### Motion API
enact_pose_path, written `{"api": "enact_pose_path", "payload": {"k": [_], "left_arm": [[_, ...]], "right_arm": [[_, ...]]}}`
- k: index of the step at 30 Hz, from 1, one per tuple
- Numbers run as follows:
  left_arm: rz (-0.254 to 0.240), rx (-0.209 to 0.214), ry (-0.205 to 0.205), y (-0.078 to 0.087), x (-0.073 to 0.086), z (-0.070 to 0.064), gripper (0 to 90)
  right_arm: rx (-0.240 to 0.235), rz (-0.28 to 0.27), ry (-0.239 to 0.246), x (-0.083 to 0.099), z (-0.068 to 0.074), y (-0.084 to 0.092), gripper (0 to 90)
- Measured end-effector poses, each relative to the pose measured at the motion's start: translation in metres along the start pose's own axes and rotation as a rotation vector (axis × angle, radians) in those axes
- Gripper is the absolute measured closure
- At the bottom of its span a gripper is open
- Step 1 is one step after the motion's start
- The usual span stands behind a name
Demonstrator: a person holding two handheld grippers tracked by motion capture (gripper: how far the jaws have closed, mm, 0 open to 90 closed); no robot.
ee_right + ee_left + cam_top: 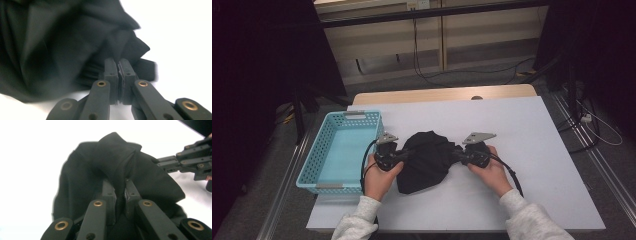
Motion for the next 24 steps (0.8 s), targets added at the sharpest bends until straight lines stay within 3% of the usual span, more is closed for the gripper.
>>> {"api": "enact_pose_path", "payload": {"k": [5, 11, 14, 17, 18, 24], "left_arm": [[-0.045, -0.013, 0.02, 0.011, -0.008, 0.007, 83.3], [-0.033, -0.006, 0.026, 0.009, -0.005, 0.007, 83.3], [-0.025, 0.001, 0.025, 0.007, -0.004, 0.004, 83.3], [-0.015, 0.009, 0.019, 0.004, -0.003, 0.002, 83.3], [-0.01, 0.008, 0.015, 0.004, -0.003, 0.002, 83.4], [0.001, 0.015, 0.013, -0.001, -0.001, -0.002, 83.3]], "right_arm": [[0.05, -0.004, -0.004, 0.01, -0.008, 0.04, 88.8], [0.085, -0.038, -0.078, 0.033, -0.02, 0.083, 88.8], [0.109, -0.023, -0.093, 0.046, -0.023, 0.1, 88.8], [0.09, -0.024, -0.108, 0.056, -0.024, 0.107, 87.7], [0.074, -0.031, -0.09, 0.056, -0.023, 0.107, 85.4], [0.087, -0.065, -0.012, 0.032, -0.015, 0.091, 46.3]]}}
Point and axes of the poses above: each handheld gripper's, and its own axes: y roughly backward along the jaws, x roughly out of its underside, z roughly to its left, the point moved 6 cm from there along -y, roughly forward along the jaws, and after that the axes turned 11 degrees about -x, right-handed, at the moved point
